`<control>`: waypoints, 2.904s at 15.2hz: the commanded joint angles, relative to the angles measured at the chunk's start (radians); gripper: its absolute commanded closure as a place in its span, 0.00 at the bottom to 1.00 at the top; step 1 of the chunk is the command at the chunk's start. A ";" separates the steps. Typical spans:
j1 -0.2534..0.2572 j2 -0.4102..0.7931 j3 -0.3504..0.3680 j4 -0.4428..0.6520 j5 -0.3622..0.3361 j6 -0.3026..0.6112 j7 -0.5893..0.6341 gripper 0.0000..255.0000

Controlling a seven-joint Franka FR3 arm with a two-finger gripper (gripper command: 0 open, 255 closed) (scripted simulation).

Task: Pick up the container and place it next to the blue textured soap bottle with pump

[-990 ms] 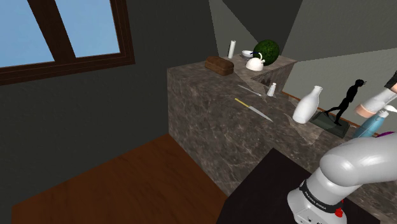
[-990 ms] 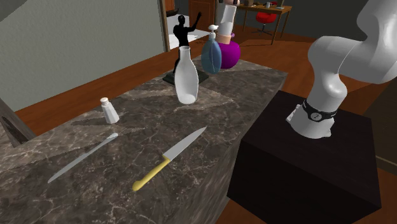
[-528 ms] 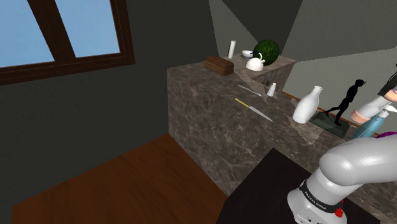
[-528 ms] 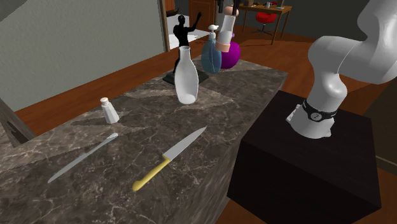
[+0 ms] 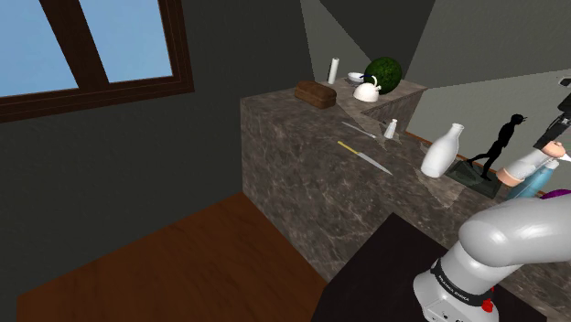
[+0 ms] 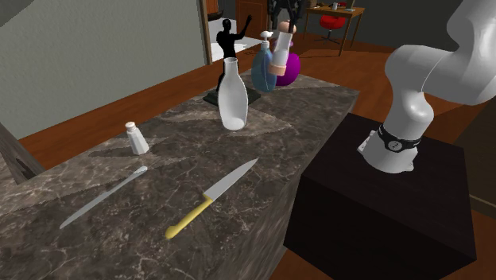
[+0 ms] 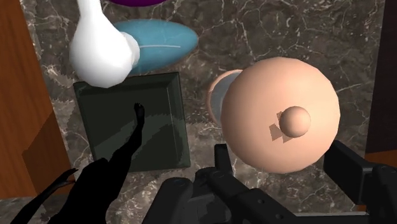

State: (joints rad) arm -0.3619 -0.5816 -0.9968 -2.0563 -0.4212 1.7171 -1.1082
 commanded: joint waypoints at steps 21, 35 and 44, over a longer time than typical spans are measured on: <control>0.034 0.036 -0.160 -0.230 -0.057 0.290 0.004 1.00; 0.051 0.052 -0.197 -0.256 -0.062 0.337 0.002 0.00; 0.009 0.014 -0.104 -0.173 -0.045 0.204 0.001 0.00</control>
State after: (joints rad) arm -0.3501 -0.5652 -1.1076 -2.2357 -0.4673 1.9316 -1.1073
